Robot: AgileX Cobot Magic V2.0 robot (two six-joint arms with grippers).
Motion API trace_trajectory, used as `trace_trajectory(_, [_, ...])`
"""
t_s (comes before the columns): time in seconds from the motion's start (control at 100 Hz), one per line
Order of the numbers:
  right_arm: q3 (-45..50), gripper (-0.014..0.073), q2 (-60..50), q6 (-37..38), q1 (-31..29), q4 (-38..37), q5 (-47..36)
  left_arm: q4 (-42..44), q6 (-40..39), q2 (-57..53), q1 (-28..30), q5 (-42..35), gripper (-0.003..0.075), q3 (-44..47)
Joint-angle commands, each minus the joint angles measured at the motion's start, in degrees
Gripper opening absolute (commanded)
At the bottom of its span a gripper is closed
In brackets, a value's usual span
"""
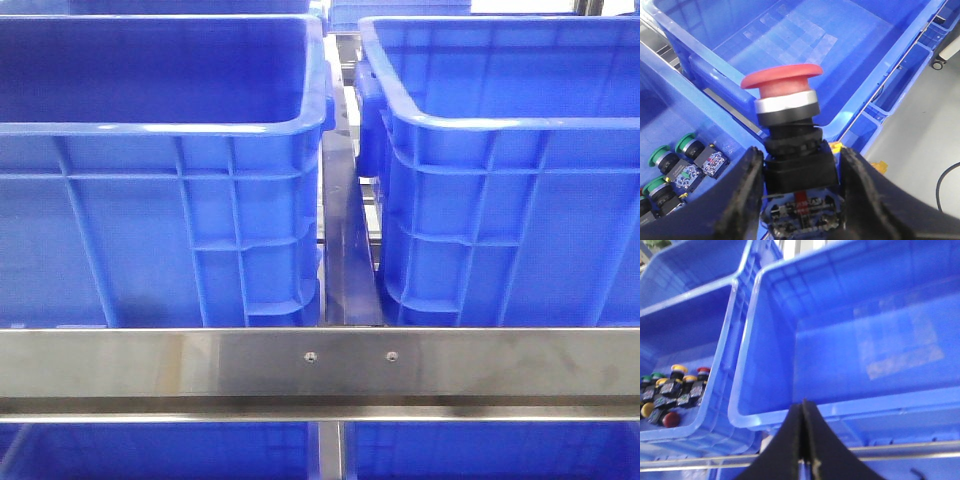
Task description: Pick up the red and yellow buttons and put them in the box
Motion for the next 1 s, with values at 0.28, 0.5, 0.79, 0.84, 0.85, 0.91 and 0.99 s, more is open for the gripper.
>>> trace_trajectory(0.28, [-1.83,0.0493,2.86,-0.34,0.08,11.91,-3.17,-0.36,-0.06,-1.6,-0.32,-3.9,-0.0019,-1.73])
trace_trajectory(0.5, [-1.83,0.0502,6.13,-14.38,0.08,30.55,-2.48,-0.36,-0.06,-1.6,-0.32,-3.9,-0.0019,-1.73])
trace_trajectory(0.79, [-2.26,0.0502,19.86,-41.85,0.08,63.83,6.88,-0.36,-0.06,-1.6,-0.32,-3.9,-0.0019,-1.73])
trace_trajectory(0.84, [-3.01,0.0502,22.53,-44.84,0.08,66.49,9.52,-0.36,-0.06,-1.6,-0.32,-3.9,-0.0019,-1.73])
trace_trajectory(0.85, [-3.12,0.0502,23.3,-45.1,0.08,66.75,9.82,-0.36,-0.06,-1.6,-0.32,-3.9,-0.0019,-1.73])
trace_trajectory(0.91, [-4.7,0.0502,26.15,-46.73,0.08,68.3,12.41,-0.36,-0.06,-1.6,-0.32,-3.9,-0.0019,-1.73])
trace_trajectory(0.99, [-7.07,0.0502,29.76,-47.28,0.38,68.44,14.29,-0.36,-0.06,-1.6,-0.32,-3.9,-0.0019,-1.73])
